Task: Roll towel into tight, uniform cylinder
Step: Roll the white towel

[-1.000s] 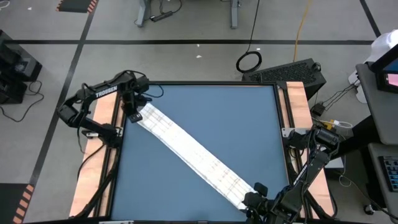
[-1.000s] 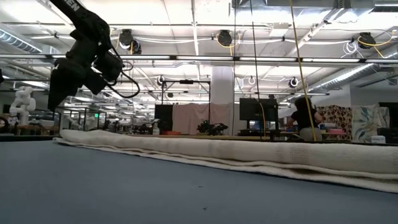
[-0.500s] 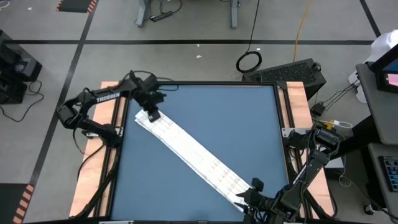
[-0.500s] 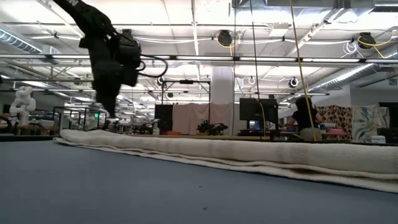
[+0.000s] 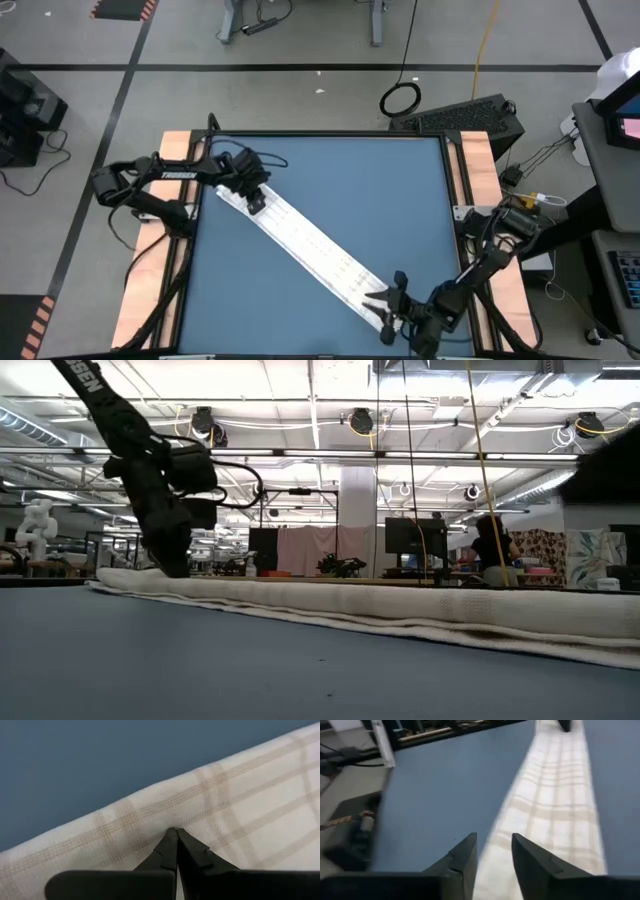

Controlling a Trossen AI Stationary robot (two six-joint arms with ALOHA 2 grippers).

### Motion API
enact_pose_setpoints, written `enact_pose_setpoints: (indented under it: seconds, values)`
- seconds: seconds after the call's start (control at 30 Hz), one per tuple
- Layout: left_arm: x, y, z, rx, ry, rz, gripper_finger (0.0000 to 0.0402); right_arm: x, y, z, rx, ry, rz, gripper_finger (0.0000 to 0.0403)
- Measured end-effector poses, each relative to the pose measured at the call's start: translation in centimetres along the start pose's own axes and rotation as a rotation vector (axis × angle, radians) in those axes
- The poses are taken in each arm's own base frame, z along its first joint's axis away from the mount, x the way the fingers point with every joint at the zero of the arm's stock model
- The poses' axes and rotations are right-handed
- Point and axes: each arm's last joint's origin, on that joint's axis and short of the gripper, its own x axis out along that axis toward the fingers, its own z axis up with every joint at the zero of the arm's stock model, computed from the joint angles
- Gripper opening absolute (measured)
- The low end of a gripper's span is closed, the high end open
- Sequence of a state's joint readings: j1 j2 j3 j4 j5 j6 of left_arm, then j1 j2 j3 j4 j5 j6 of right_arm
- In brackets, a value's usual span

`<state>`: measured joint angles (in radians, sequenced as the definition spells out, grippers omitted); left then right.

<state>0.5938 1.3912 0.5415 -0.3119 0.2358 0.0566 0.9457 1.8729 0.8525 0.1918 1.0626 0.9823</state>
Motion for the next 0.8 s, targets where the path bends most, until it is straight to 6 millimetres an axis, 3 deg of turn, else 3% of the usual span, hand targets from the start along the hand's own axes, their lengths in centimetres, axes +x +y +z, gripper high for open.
enact_pose_setpoints:
  seconds: [0.23, 0.4, 0.6, 0.8]
  values:
    - [0.6, 0.2, -0.5, -0.006, -0.054, 0.026, 0.0006, 3.5, -2.7, -4.6, 0.002, 0.019, -0.106, 0.0015]
    - [0.2, 0.3, 0.7, 0.022, -0.099, 0.067, 0.0006, 4.4, -3.4, -6.1, 0.064, -0.004, -0.154, 0.0011]
    - [-3.6, -0.6, 3.1, 0.017, -0.098, 0.056, 0.0006, 4.2, -2.4, -4.6, 0.045, 0.009, -0.123, 0.0003]
    - [-7.1, -2.1, 2.8, -0.038, -0.147, 0.074, 0.0006, 4.0, -1.7, -1.9, 0.004, 0.014, -0.091, 0.0001]
